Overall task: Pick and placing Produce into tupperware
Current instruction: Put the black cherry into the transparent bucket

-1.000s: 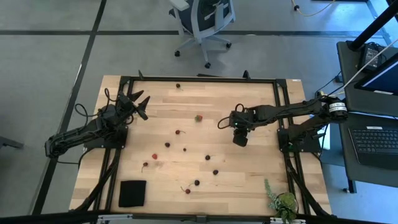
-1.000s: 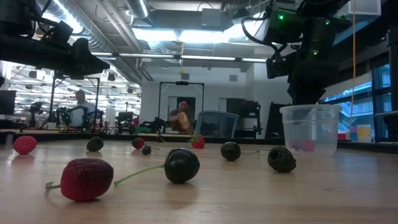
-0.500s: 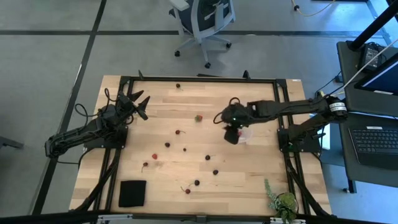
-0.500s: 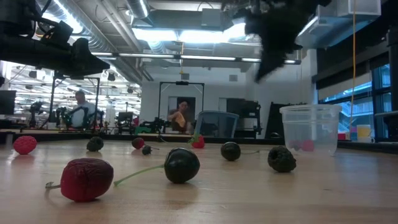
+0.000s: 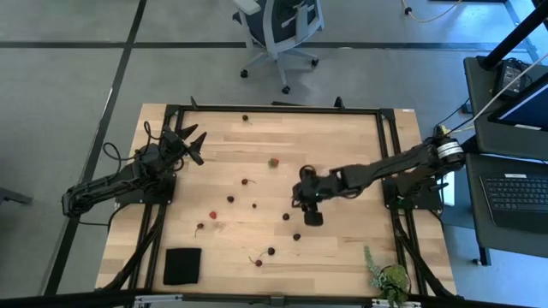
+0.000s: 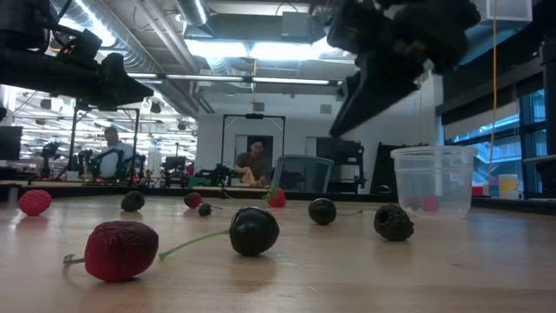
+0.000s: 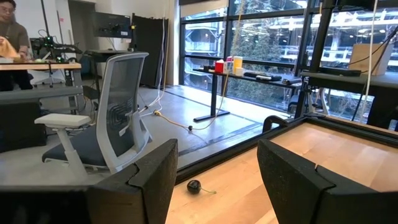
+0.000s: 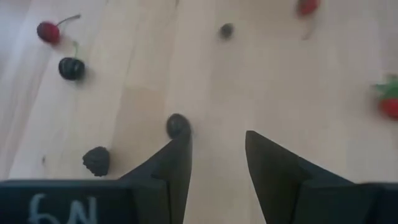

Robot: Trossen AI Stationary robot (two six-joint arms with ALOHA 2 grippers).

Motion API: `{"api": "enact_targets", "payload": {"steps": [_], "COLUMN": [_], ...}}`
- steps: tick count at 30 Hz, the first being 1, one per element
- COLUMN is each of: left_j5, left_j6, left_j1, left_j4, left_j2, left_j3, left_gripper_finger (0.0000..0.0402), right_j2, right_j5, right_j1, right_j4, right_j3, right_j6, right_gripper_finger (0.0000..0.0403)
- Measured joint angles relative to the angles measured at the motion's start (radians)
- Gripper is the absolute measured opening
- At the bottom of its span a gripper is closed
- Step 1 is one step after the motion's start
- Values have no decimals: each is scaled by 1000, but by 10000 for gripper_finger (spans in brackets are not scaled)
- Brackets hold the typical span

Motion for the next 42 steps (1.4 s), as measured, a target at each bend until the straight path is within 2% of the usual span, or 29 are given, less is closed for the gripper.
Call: {"api": "enact_targets", "payload": {"steps": [9, 18, 23, 32, 38, 42], "left_j5": [0, 0, -2, -2, -2, -3], "left_j6": [0, 0, 7, 25, 26, 26], "left_j1": [0, 0, 0, 0, 0, 0], "left_j4": [0, 0, 0, 0, 0, 0], "left_j2": [0, 0, 0, 0, 0, 0], "left_j3": [0, 0, 0, 0, 0, 0], "left_gripper_finger": [214, 214, 214, 214, 214, 214], "right_j2": [159, 213, 227, 228, 228, 215], "right_j5": [0, 0, -2, 1, 0, 7], "right_j1": [30, 30, 30, 30, 22, 10], "right_j4": [41, 43, 37, 32, 5, -158], "right_j3": [-3, -2, -2, -1, 12, 73], "right_j6": [4, 5, 3, -3, 39, 31], "right_gripper_finger": [152, 147, 115, 15, 10, 6]}}
